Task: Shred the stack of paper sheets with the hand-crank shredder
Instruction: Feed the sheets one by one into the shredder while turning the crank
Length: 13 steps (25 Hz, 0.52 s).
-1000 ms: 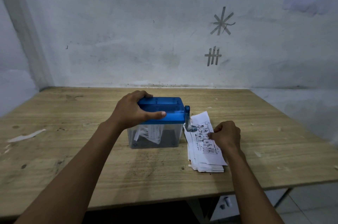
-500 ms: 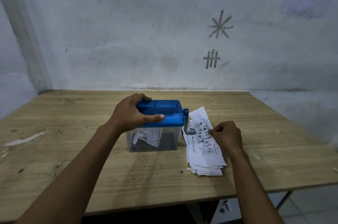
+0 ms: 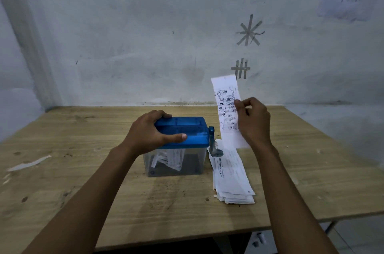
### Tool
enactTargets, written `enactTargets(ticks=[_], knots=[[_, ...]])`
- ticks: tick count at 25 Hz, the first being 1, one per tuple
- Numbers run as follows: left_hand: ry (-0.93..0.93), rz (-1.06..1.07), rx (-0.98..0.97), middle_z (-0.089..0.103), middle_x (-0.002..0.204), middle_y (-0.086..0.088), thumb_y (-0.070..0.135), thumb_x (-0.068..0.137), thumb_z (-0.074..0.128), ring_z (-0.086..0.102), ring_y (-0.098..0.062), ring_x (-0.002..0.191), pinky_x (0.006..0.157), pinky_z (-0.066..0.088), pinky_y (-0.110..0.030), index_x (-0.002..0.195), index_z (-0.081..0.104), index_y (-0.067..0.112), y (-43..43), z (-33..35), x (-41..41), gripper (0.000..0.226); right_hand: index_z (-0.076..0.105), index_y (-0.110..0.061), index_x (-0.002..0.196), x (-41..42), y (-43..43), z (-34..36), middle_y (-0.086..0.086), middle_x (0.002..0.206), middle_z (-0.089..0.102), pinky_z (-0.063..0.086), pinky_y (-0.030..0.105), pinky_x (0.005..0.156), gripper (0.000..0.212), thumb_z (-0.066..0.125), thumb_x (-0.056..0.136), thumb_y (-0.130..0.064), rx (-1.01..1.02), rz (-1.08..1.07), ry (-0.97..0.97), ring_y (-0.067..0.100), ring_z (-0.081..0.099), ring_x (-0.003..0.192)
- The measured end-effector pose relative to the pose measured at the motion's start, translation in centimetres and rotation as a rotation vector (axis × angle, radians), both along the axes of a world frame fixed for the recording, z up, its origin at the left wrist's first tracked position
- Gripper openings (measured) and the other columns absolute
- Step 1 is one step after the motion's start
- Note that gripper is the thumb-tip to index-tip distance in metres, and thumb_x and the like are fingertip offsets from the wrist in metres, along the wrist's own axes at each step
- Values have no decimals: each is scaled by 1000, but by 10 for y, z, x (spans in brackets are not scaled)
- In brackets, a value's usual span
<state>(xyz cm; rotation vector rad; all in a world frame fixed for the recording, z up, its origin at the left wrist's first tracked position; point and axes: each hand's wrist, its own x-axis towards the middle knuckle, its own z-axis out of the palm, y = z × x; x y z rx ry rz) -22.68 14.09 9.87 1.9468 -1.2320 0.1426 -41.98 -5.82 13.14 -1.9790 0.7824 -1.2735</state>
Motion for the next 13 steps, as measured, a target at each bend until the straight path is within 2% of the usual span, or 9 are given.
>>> enactTargets(ticks=[2, 4, 6, 8, 9, 11, 13], knots=[[3, 7, -5, 63, 106, 14, 93, 50, 64, 60, -3, 94, 80, 55, -27, 117, 63, 28, 0, 0, 0, 93, 48, -15, 105, 8, 2, 9, 1, 64, 60, 36, 13, 44, 18, 59, 101, -28, 36, 89, -49, 1, 49, 44], [13, 11, -16, 63, 105, 16, 92, 50, 66, 60, -3, 95, 80, 54, -26, 116, 64, 28, 1, 1, -1, 92, 48, -17, 105, 18, 4, 15, 3, 65, 60, 34, 14, 44, 16, 58, 102, -28, 42, 147, -54, 1, 48, 44], [14, 15, -17, 63, 106, 15, 90, 50, 67, 61, -4, 95, 80, 54, -26, 117, 64, 28, 0, 1, -1, 92, 62, -17, 95, 29, 8, 20, -3, 73, 67, 39, 16, 52, 17, 60, 100, -33, 73, 178, -75, -1, 57, 57], [5, 25, -14, 63, 108, 14, 89, 50, 68, 61, -6, 96, 81, 55, -28, 118, 64, 28, -1, 1, -1, 92, 72, -17, 91, 40, 13, 23, -3, 84, 73, 49, 23, 61, 18, 67, 96, -33, 200, 255, -91, 8, 68, 76], [4, 31, -14, 64, 108, 14, 89, 50, 68, 61, -6, 96, 81, 55, -28, 119, 64, 28, -1, 1, -1, 92, 73, -16, 96, 44, 16, 22, 0, 91, 74, 54, 26, 65, 14, 73, 92, -29, 278, 329, -104, 15, 71, 84], [4, 41, -12, 64, 109, 14, 88, 49, 68, 61, -5, 97, 82, 55, -29, 119, 65, 28, -1, 0, -1, 93, 69, -17, 114, 50, 20, 17, 6, 105, 73, 60, 31, 72, 33, 81, 84, -13, 387, 503, -133, 22, 71, 93], [5, 45, -7, 64, 109, 14, 89, 49, 67, 61, -5, 97, 83, 56, -30, 120, 65, 27, -1, 1, -1, 94, 63, -25, 121, 56, 23, 11, 6, 105, 74, 62, 35, 71, 46, 79, 83, -3, 402, 560, -166, 20, 73, 92]])
